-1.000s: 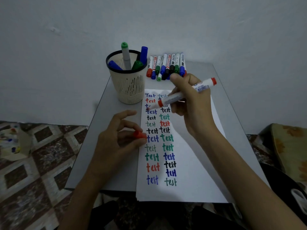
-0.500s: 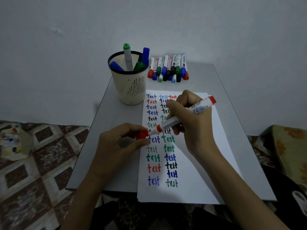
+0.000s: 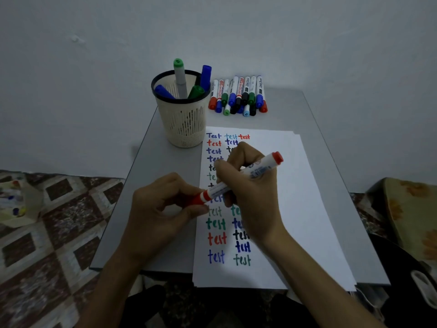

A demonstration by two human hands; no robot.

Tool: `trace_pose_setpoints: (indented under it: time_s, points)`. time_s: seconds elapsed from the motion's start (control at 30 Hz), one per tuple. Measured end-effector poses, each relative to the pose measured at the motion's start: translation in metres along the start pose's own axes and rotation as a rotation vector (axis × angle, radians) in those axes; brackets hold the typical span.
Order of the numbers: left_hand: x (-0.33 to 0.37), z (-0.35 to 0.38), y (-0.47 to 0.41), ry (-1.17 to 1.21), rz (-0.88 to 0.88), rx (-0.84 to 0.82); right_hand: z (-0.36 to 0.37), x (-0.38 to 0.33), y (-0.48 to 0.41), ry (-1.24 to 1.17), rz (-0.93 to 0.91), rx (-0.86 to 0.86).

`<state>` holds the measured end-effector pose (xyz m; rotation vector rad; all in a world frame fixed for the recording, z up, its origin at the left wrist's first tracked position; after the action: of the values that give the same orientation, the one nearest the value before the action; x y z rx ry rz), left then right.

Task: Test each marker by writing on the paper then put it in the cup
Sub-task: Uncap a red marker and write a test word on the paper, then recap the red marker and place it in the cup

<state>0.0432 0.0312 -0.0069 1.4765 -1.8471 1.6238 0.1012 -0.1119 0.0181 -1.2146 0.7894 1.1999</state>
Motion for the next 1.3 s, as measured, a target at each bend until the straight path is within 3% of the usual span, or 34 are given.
trace_pose_setpoints:
  time_s: [0.13, 0.3, 0.47, 0.6, 0.8, 0.93, 1.13, 1.2, 1.3]
  points:
    - [0.002, -0.004, 0.002, -0.109, 0.109, 0.053, 0.008, 0.004, 0.009, -0.06, 0.027, 0.091]
    - [0.003, -0.003, 0.003, -0.11, 0.114, 0.08, 0.003, 0.001, 0.009, -0.147, 0.143, 0.093]
    - [0.006, -0.007, -0.001, 0.195, -0.107, 0.179, -0.009, -0.005, 0.005, -0.102, 0.293, -0.007]
    - [0.015, -0.031, -0.031, 0.389, -0.165, 0.482, -0.026, -0.018, -0.008, -0.061, 0.289, 0.009]
    - [-0.007, -0.093, -0.121, 0.098, -0.135, 0.63, -0.066, -0.038, -0.044, 0.024, 0.196, 0.181]
    - [-0.003, -0.09, -0.166, -0.231, 0.152, 0.512, -0.073, -0.035, -0.079, 0.208, 0.155, 0.231]
    - [-0.015, -0.045, -0.187, -0.686, 0.099, 0.148, -0.07, 0.018, -0.159, 0.736, -0.03, 0.26]
    - [-0.021, -0.037, -0.187, -0.726, 0.05, 0.063, -0.067, 0.04, -0.18, 1.042, -0.059, 0.18]
    - [-0.028, -0.034, -0.185, -0.681, 0.03, 0.064, -0.06, 0.063, -0.192, 1.381, -0.095, 0.016]
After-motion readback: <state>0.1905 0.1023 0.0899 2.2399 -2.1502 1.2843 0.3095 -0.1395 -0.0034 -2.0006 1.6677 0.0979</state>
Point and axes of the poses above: each hand's wrist, its own y-axis away from the middle knuckle, its own z-axis out of the palm, x = y × z, the point moved 2 cm from there along -y, towards the middle knuckle, and after that the axes turned 10 degrees about x, right-handed, at the moved point
